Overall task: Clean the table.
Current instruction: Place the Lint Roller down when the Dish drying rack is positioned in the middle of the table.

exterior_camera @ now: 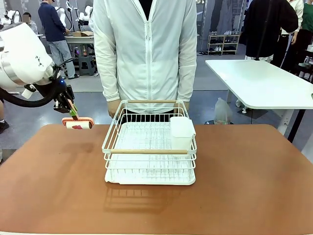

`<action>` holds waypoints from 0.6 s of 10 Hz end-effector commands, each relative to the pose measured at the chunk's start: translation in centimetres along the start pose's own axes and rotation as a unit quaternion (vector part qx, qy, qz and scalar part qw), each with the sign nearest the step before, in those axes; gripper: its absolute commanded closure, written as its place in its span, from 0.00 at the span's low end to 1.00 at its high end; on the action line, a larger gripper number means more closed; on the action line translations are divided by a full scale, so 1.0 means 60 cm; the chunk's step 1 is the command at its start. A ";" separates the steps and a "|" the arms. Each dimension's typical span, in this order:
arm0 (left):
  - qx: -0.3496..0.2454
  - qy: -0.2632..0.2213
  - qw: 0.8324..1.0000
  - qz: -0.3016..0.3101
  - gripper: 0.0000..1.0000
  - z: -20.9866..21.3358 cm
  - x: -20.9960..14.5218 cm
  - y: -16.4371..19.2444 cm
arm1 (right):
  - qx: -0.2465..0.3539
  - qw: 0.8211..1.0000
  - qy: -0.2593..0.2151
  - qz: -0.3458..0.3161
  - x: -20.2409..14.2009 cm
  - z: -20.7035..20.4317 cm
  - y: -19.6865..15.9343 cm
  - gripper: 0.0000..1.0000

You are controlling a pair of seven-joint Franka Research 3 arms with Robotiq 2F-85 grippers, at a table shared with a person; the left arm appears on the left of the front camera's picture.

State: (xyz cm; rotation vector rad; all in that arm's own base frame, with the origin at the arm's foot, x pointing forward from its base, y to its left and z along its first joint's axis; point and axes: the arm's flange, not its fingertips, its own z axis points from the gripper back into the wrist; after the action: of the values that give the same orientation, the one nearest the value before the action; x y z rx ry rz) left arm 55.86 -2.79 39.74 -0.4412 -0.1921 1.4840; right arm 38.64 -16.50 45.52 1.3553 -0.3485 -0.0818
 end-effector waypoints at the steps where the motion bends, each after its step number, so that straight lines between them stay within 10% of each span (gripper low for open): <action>1: -0.011 0.021 1.000 -0.004 0.79 -0.007 0.018 0.024 | 0.007 1.000 -0.002 0.001 0.002 0.000 0.008 0.00; 6: 0.005 0.029 1.000 -0.001 0.79 -0.051 0.032 0.059 | 0.007 1.000 -0.002 0.001 0.002 0.000 0.008 0.00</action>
State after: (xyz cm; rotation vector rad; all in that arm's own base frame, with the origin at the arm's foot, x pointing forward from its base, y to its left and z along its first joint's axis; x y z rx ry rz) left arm 54.32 -2.02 36.19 -0.4468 -0.1198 1.4783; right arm 38.64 -16.50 45.52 1.3553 -0.3485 -0.0818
